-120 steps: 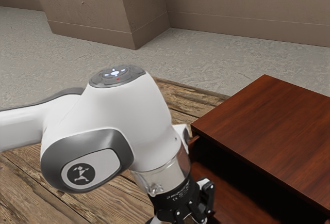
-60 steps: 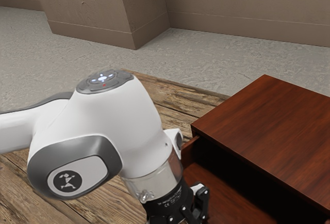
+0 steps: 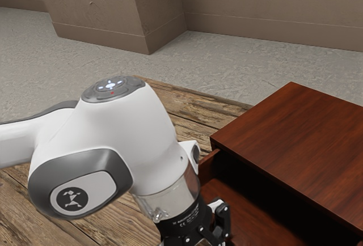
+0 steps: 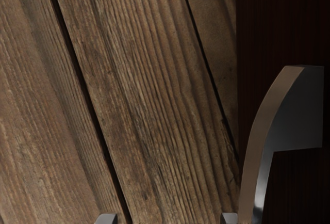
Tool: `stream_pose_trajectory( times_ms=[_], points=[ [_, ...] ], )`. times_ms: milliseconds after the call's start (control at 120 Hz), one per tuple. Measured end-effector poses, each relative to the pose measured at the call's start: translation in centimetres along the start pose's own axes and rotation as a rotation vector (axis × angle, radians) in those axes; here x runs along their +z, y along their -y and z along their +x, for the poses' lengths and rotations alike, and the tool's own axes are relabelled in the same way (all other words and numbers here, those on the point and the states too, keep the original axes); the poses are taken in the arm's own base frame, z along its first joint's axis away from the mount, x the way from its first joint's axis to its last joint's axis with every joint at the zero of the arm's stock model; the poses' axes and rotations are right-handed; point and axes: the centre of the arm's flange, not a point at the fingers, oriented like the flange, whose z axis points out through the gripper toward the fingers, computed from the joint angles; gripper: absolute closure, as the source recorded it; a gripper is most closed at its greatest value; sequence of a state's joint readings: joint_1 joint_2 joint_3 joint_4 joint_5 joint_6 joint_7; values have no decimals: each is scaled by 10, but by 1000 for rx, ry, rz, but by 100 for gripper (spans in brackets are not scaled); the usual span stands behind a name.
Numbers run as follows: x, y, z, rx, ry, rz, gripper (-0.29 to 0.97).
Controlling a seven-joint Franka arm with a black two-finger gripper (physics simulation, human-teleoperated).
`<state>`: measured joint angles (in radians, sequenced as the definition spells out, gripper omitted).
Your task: Pull the drawer handle with one arm to open the drawer
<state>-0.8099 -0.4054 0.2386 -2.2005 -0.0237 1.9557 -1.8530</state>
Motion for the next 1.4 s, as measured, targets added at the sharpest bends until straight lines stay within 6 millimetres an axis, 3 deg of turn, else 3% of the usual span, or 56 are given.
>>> stream_pose_trajectory(
  times_ms=[583, 875, 1050, 1142, 1242, 1317, 1400],
  points=[
    [-11, -4, -2, 32, -30, -42, 42],
    [-30, -6, -5, 47, -24, -86, 39],
    [-95, -10, -21, 82, -26, -161, 37],
    [-141, -12, -23, 88, -27, -185, 25],
    [-191, -20, -13, 65, -22, -162, 16],
    [-197, -17, -3, 63, -32, -100, 11],
    [-177, -15, -8, 88, -42, -1, 7]
  ],
)
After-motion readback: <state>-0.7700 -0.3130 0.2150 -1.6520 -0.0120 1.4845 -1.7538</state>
